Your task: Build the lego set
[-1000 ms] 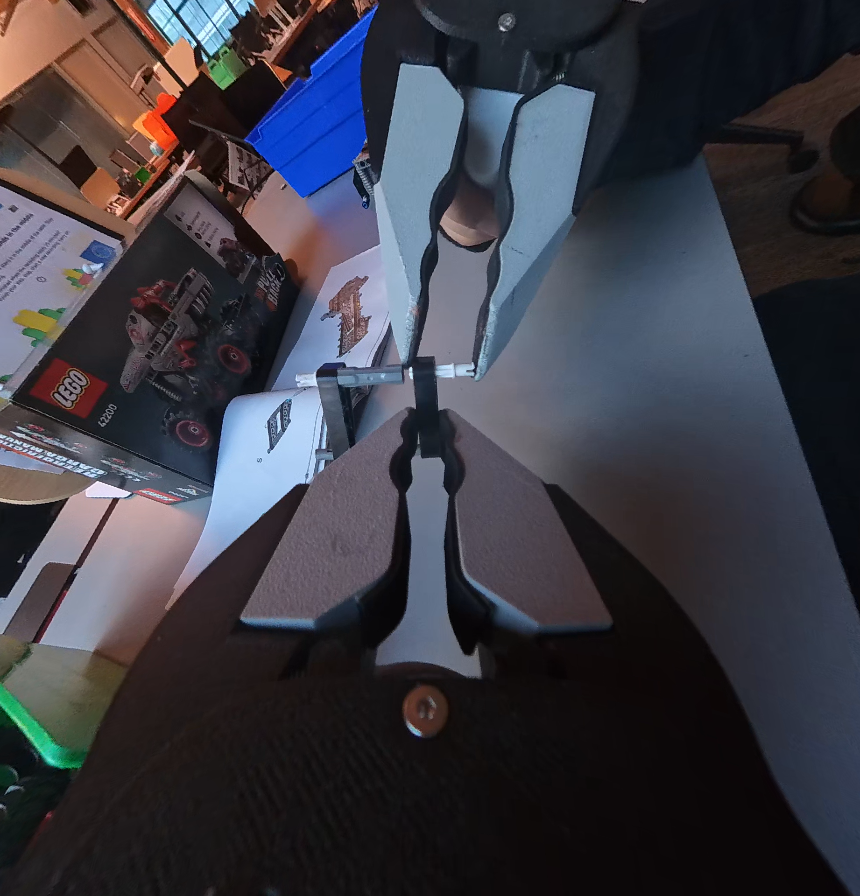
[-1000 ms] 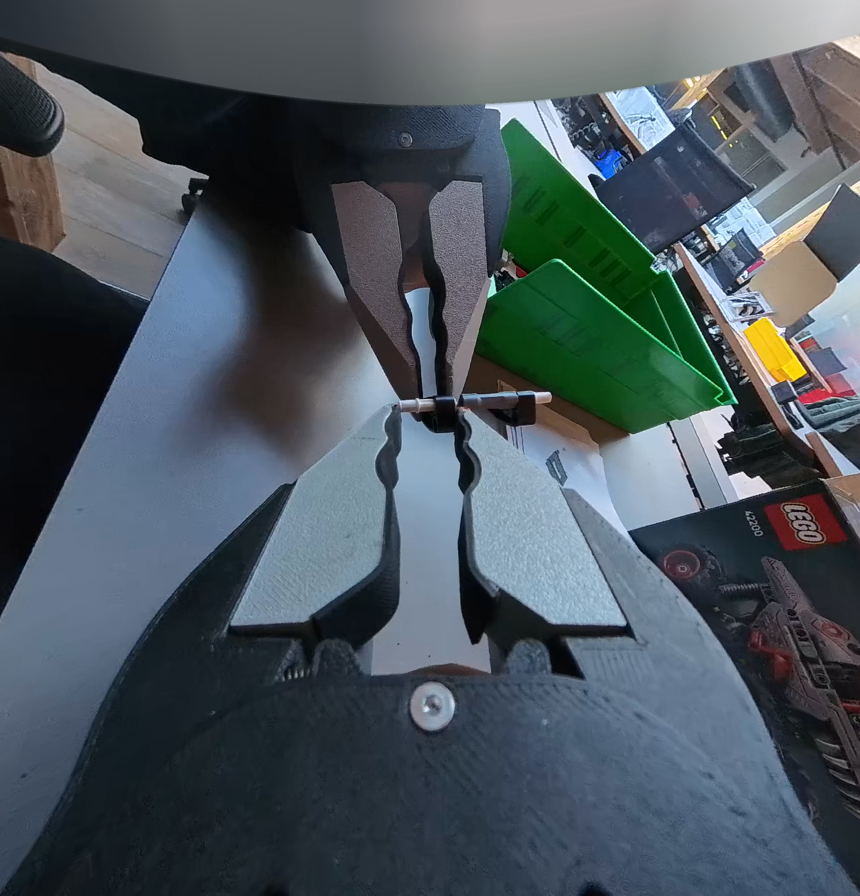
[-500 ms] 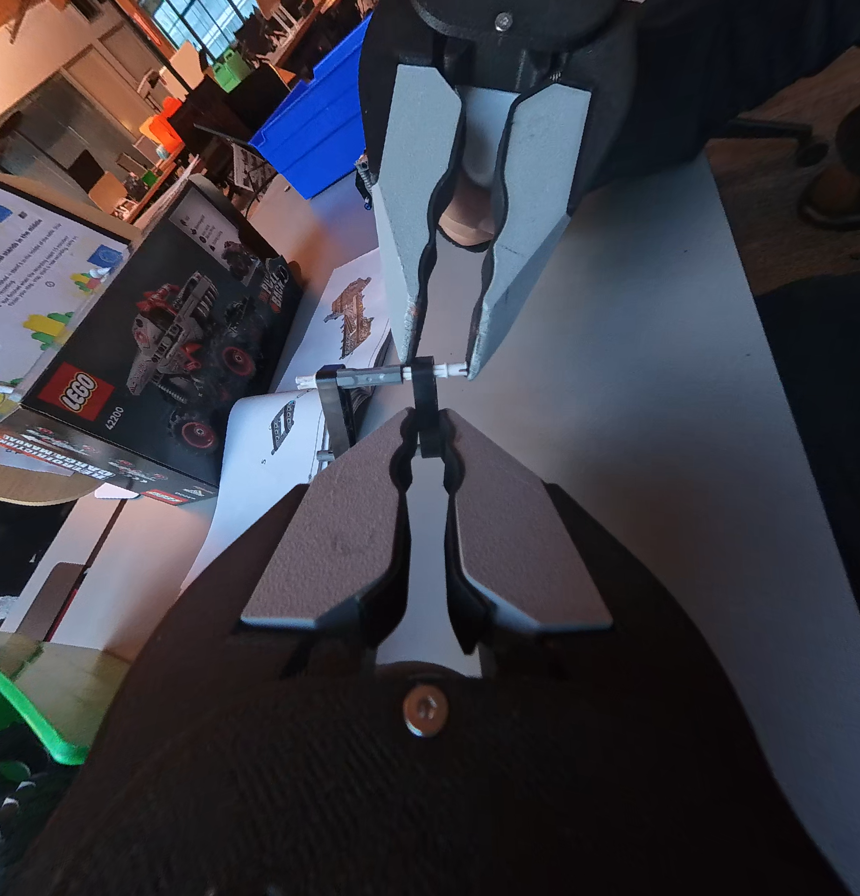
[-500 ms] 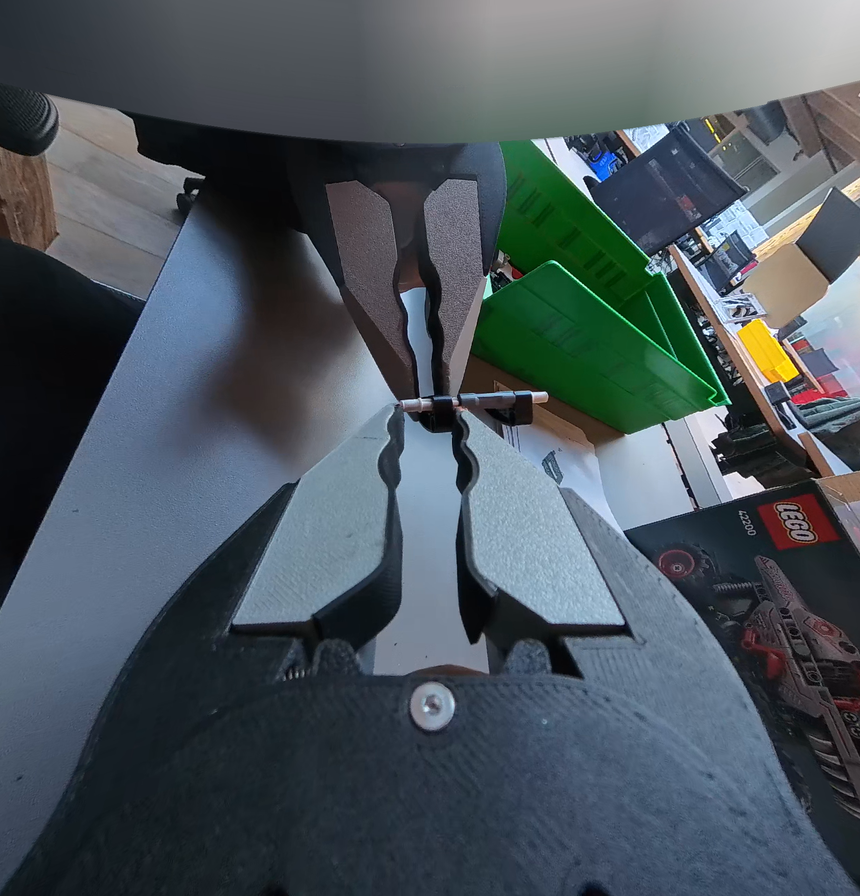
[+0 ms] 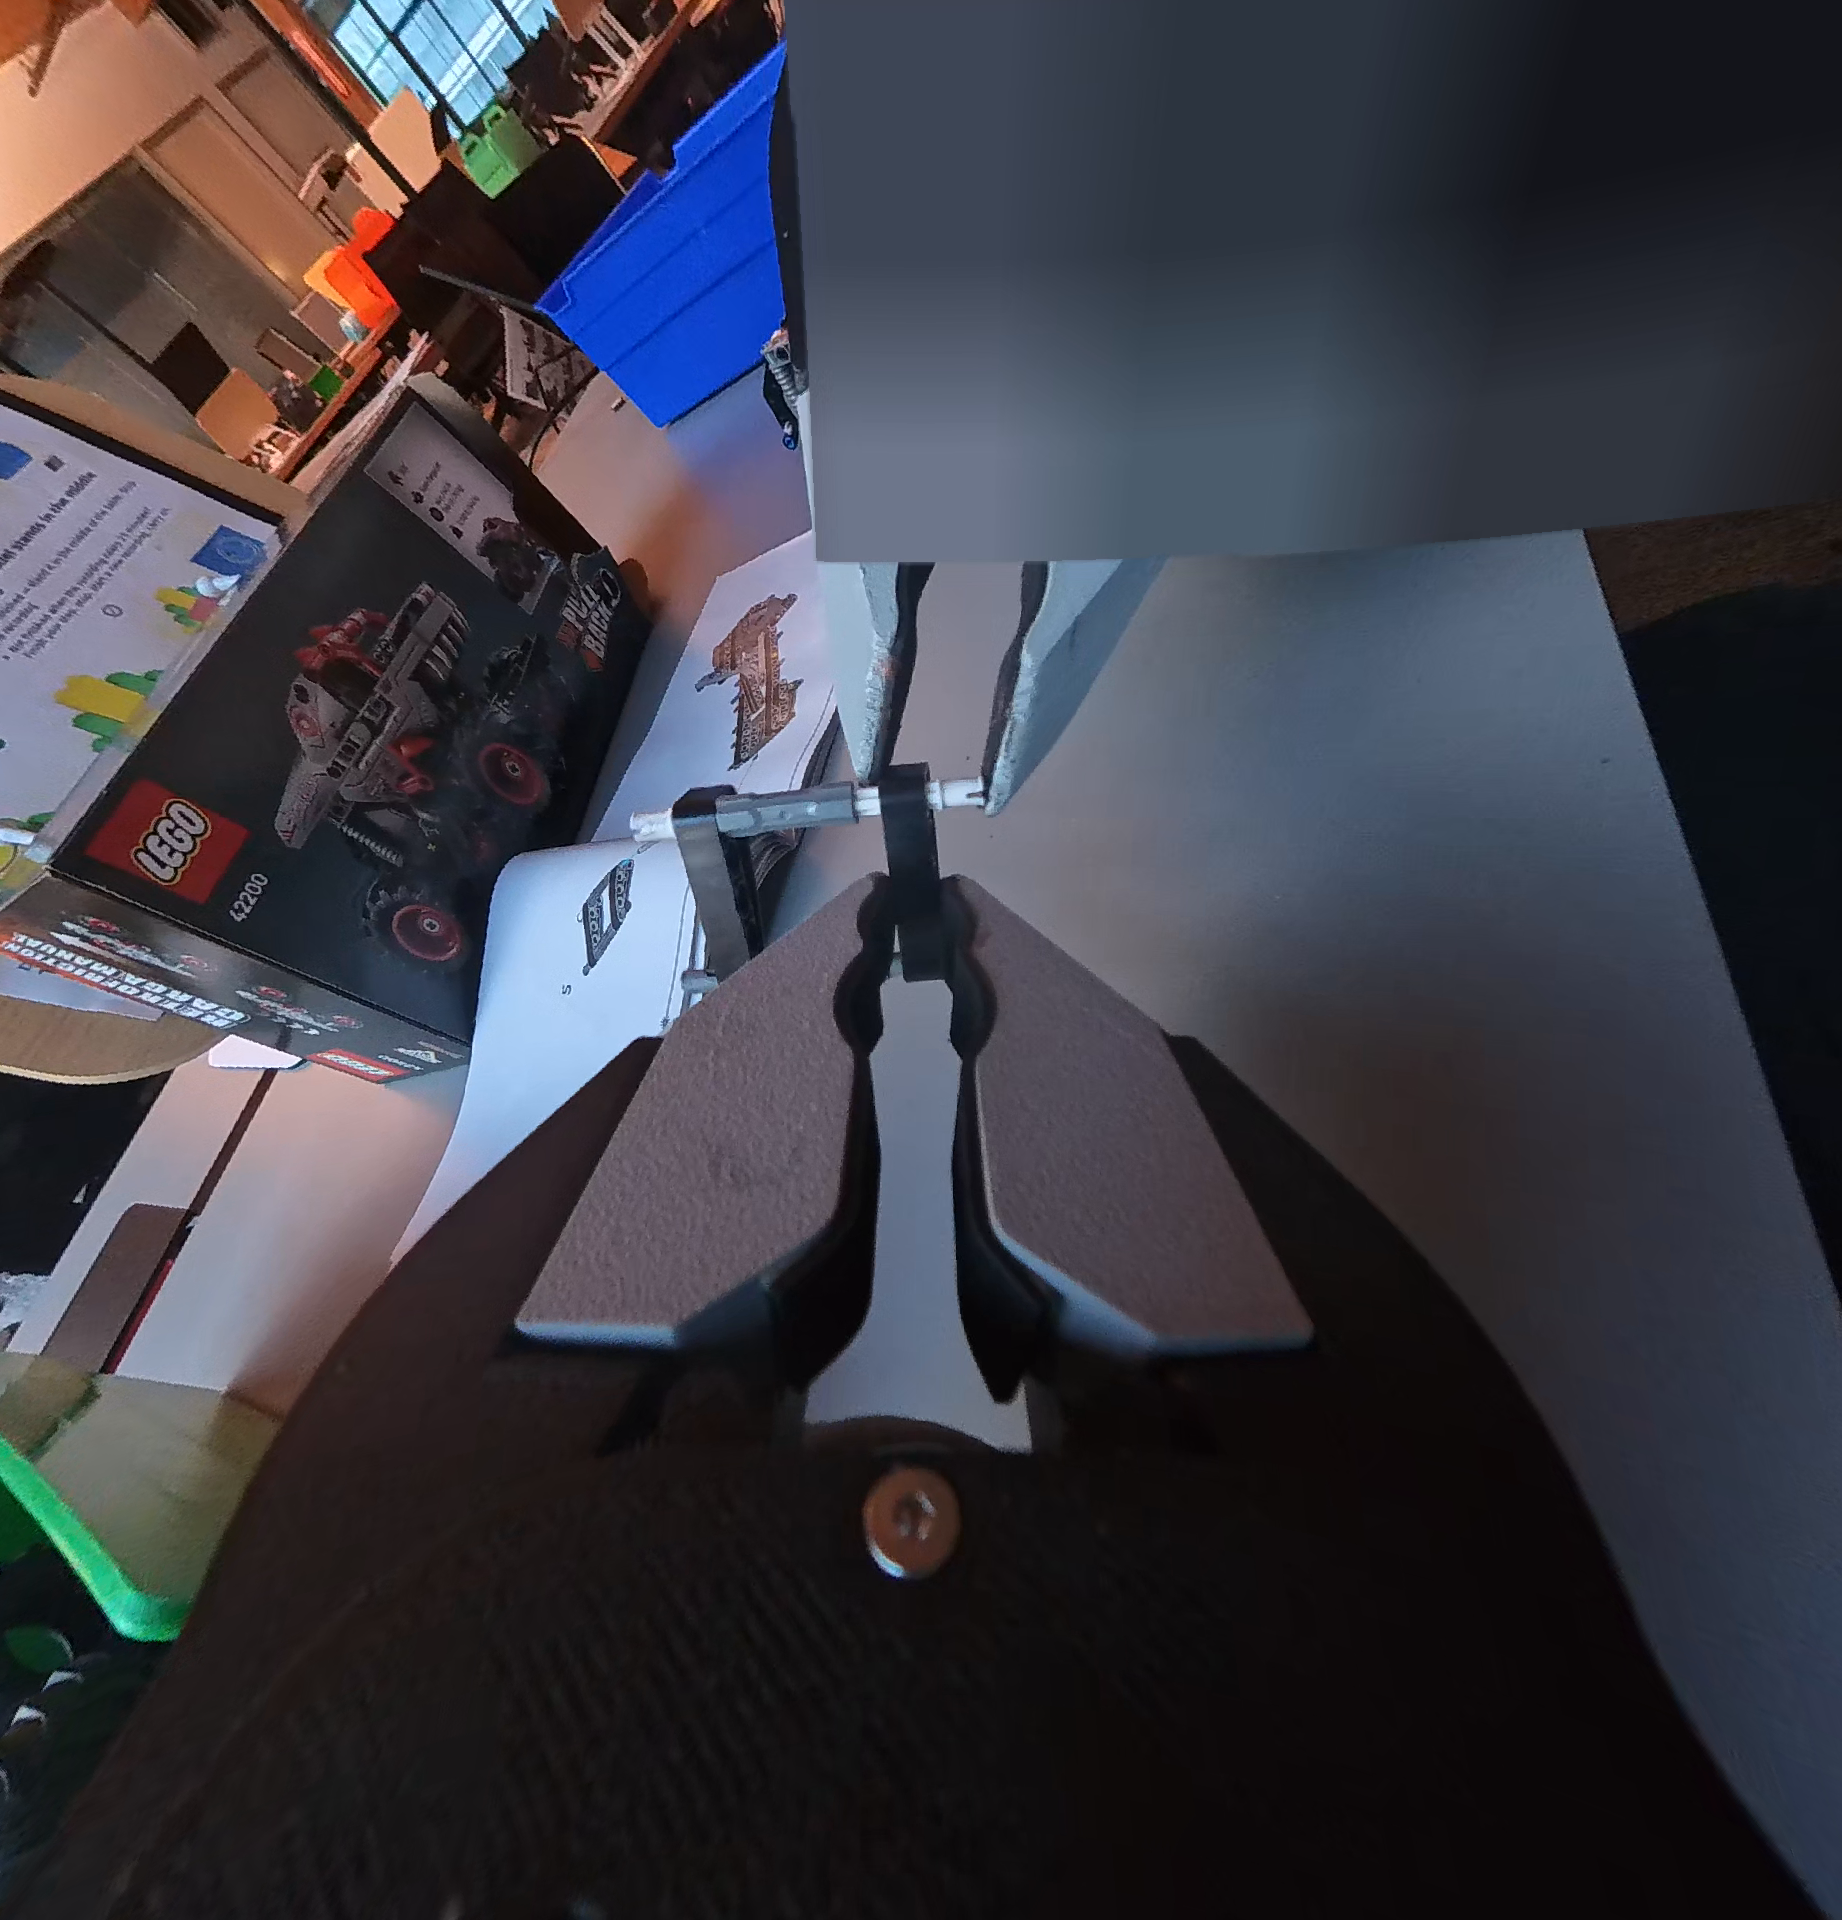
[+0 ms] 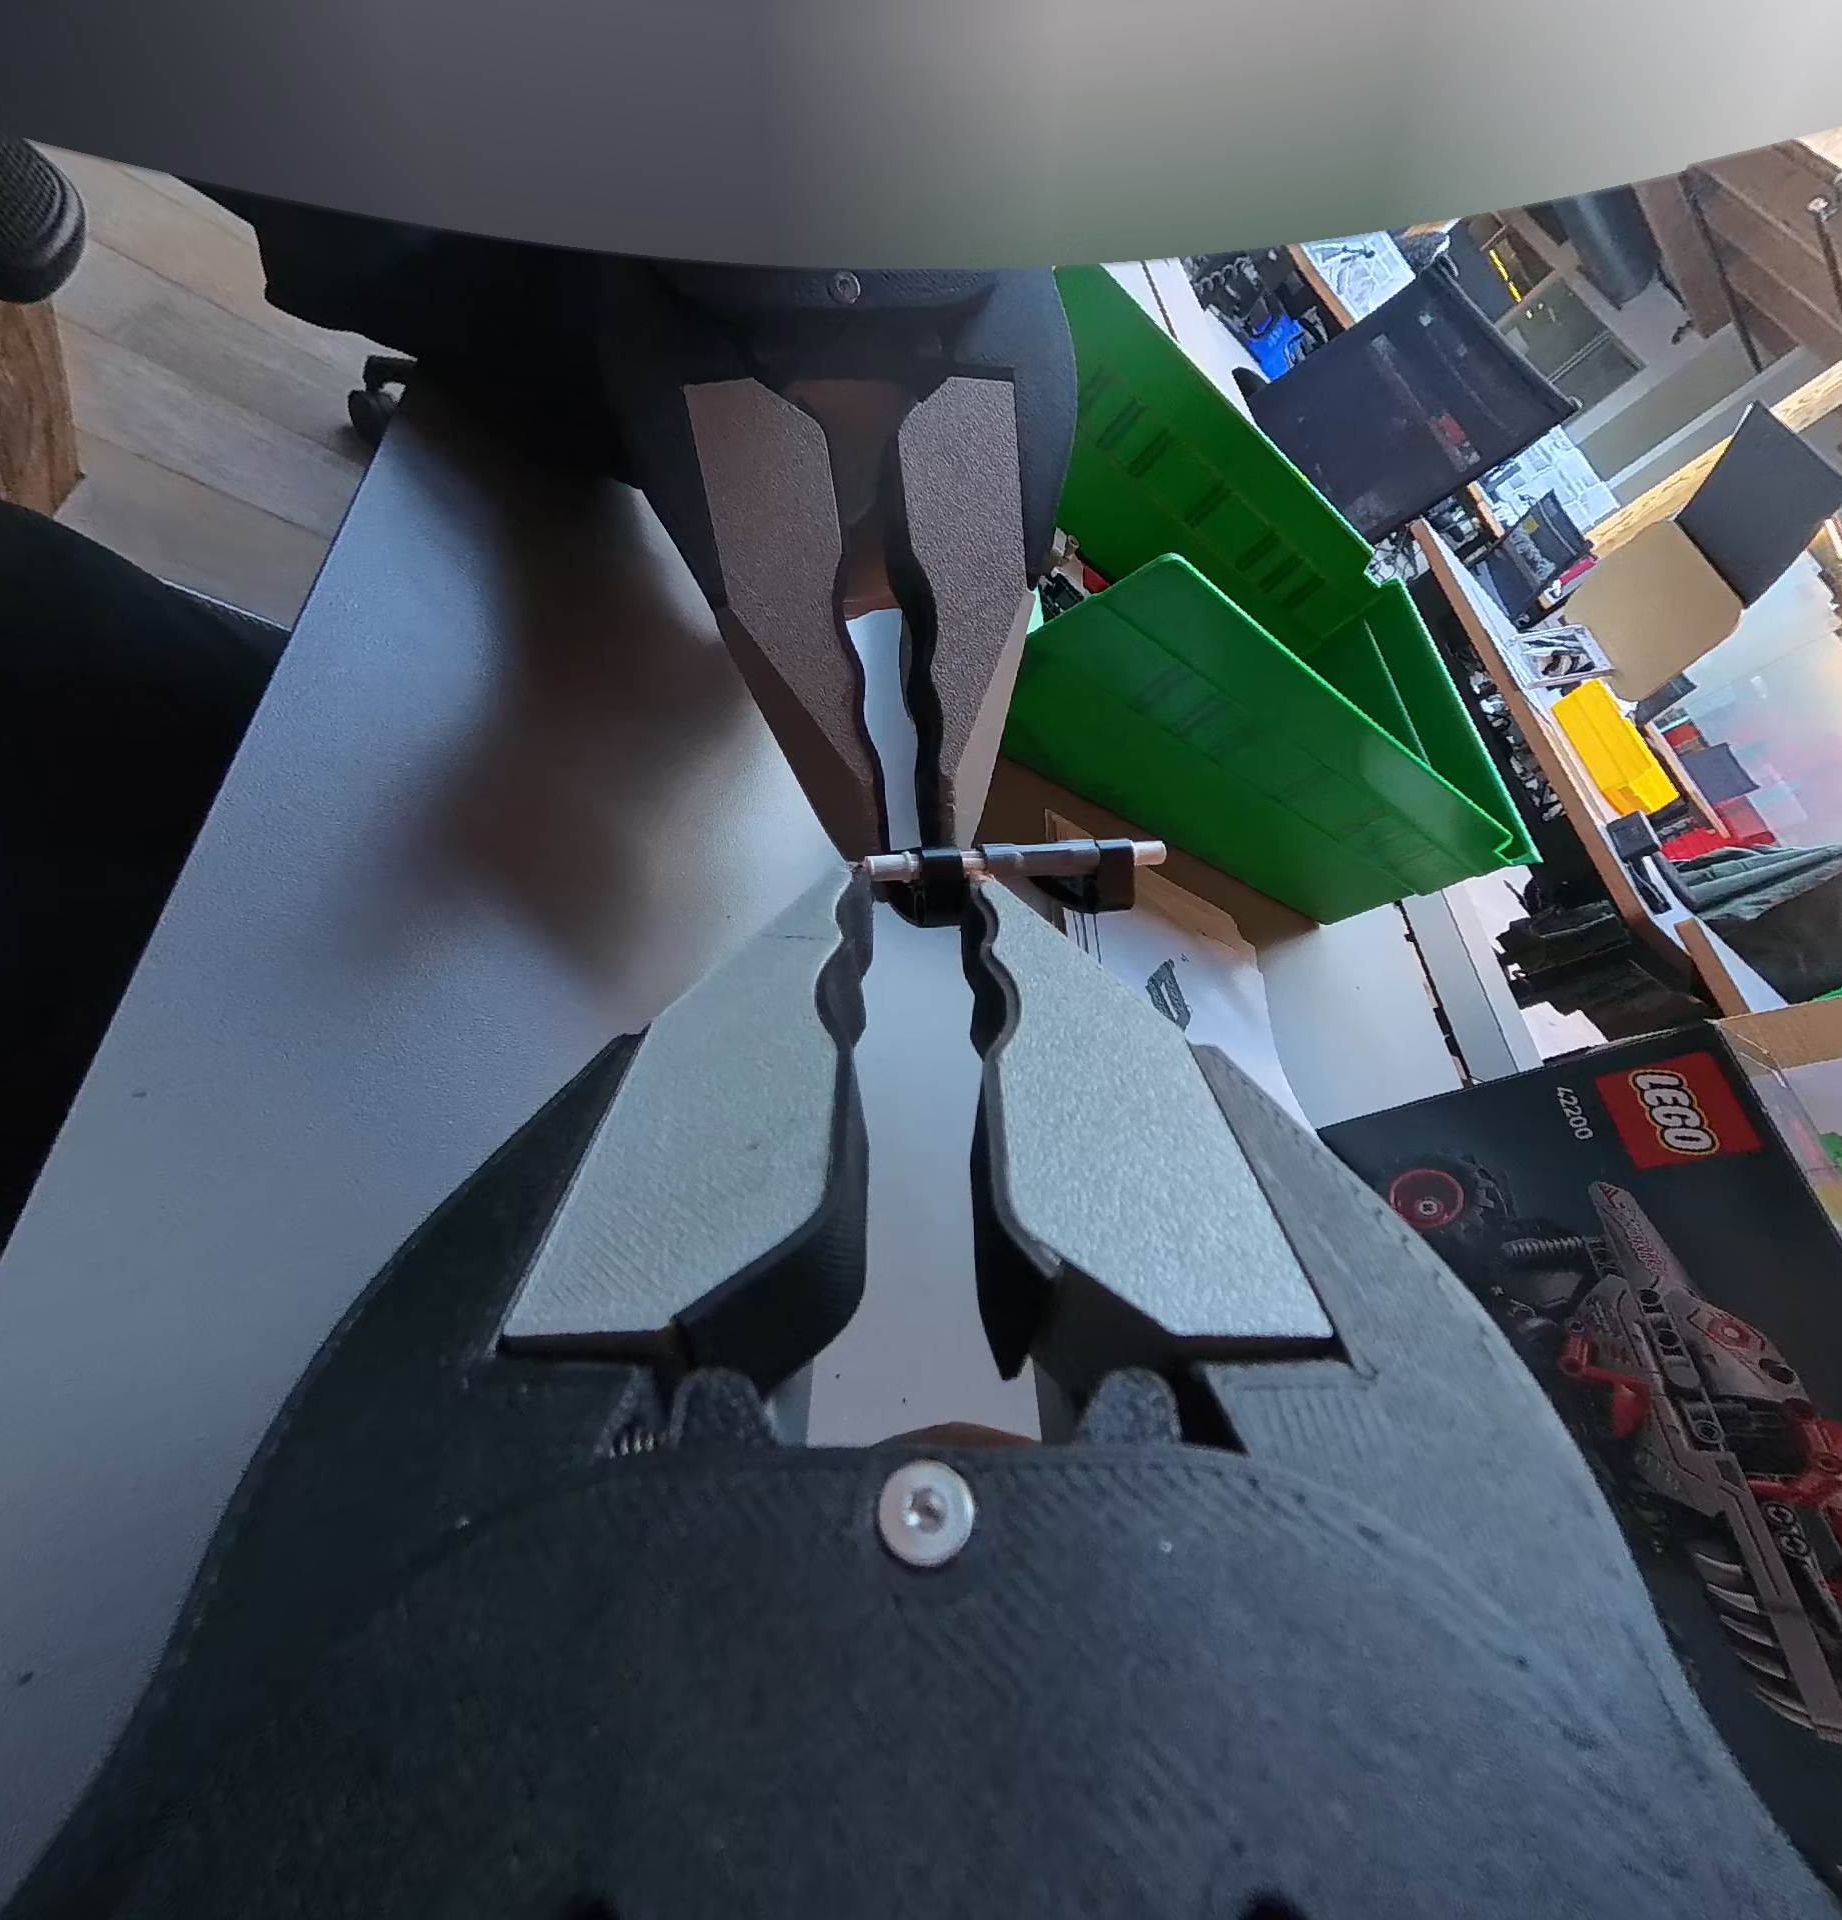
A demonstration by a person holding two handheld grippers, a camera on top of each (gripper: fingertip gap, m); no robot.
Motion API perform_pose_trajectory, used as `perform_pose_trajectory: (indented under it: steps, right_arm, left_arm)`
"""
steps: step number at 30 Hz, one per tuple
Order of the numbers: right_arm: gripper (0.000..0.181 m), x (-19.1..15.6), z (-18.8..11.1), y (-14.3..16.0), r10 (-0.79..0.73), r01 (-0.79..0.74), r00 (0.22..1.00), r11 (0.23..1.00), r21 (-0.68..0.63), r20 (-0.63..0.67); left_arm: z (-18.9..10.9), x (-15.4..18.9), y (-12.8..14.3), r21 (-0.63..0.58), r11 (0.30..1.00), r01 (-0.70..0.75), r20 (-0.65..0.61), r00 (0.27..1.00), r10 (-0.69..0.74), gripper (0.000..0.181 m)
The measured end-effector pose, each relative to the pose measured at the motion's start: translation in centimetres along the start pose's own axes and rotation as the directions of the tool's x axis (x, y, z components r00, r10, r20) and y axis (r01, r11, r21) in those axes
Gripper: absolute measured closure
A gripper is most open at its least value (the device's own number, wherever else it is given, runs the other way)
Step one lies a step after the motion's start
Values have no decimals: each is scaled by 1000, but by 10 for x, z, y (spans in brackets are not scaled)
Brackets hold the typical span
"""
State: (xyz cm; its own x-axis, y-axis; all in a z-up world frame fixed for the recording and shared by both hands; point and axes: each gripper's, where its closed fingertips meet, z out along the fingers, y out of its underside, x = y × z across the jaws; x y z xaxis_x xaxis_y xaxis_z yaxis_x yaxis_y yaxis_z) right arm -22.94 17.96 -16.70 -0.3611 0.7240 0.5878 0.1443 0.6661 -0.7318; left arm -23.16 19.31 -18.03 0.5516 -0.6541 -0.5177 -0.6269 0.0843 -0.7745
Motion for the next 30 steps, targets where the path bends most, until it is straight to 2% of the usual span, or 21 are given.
perform_pose_trajectory:
  steps: [4,7,10,12,19,24,27,30]
  right_arm:
    - [166,0,0,-2,2,-2,1000,1000,20,0]
    - [166,1,-3,-4,49,-53,998,996,66,49]
    - [124,9,-4,-2,111,-115,993,990,88,50]
    - [109,11,-2,1,157,-162,986,983,83,59]
    - [119,6,4,3,101,-104,994,993,57,53]
    - [119,3,2,2,108,-113,991,992,64,76]
    - [109,4,2,1,103,-109,992,991,72,73]
    - [116,1,1,0,64,-69,995,995,70,74]
  left_arm:
    - [0,-1,-1,9,1000,-2,3,1000,2,177]
    - [0,-1,-3,29,1000,6,-2,1000,-6,177]
    - [1,-2,2,7,1000,5,-2,1000,-5,177]
    - [2,0,1,14,1000,4,-10,1000,-4,177]
    - [5,13,-2,32,999,-36,-58,998,37,176]
    - [5,17,-4,42,999,-33,-81,996,36,176]
    - [5,21,-5,50,998,-41,-100,994,46,176]
    - [5,21,-5,48,998,-43,-98,994,47,176]
